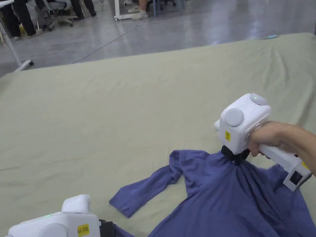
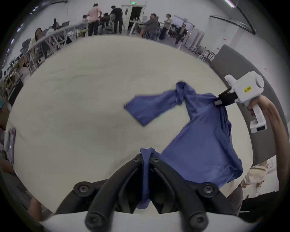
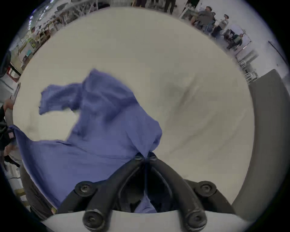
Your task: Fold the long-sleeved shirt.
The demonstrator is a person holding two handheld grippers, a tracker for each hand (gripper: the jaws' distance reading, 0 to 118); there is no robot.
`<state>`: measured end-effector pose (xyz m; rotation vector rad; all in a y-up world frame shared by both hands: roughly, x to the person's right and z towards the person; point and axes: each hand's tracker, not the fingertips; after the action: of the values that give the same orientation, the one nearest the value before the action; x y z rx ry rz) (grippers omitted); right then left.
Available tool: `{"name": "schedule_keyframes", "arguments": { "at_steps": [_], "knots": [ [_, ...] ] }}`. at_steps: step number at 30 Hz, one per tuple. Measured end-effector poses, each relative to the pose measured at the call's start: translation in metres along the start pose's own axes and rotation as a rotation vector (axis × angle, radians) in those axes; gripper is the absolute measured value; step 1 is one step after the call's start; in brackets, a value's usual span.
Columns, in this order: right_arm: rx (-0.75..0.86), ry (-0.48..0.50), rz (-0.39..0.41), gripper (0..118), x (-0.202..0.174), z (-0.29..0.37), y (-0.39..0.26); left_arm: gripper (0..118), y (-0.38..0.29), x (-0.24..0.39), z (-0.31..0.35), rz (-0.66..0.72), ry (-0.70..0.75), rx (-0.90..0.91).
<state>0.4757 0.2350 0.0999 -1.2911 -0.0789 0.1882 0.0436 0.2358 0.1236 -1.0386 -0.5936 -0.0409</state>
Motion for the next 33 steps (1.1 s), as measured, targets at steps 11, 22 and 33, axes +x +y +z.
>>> {"name": "schedule_keyframes", "arguments": {
  "at_steps": [11,22,33],
  "knots": [
    [0.492,-0.249,-0.174,0,0.076,0.336,0.008,0,0.194,0.061,0.183,-0.160,0.069,0.495],
    [0.734,-0.449,-0.350,0,0.123,0.479,0.037,0,0.367,0.123,0.289,-0.103,0.107,0.722],
    [0.583,-0.291,-0.411,0,0.139,0.314,0.027,0,0.337,0.095,0.152,-0.075,0.108,0.523]
  ]
}}
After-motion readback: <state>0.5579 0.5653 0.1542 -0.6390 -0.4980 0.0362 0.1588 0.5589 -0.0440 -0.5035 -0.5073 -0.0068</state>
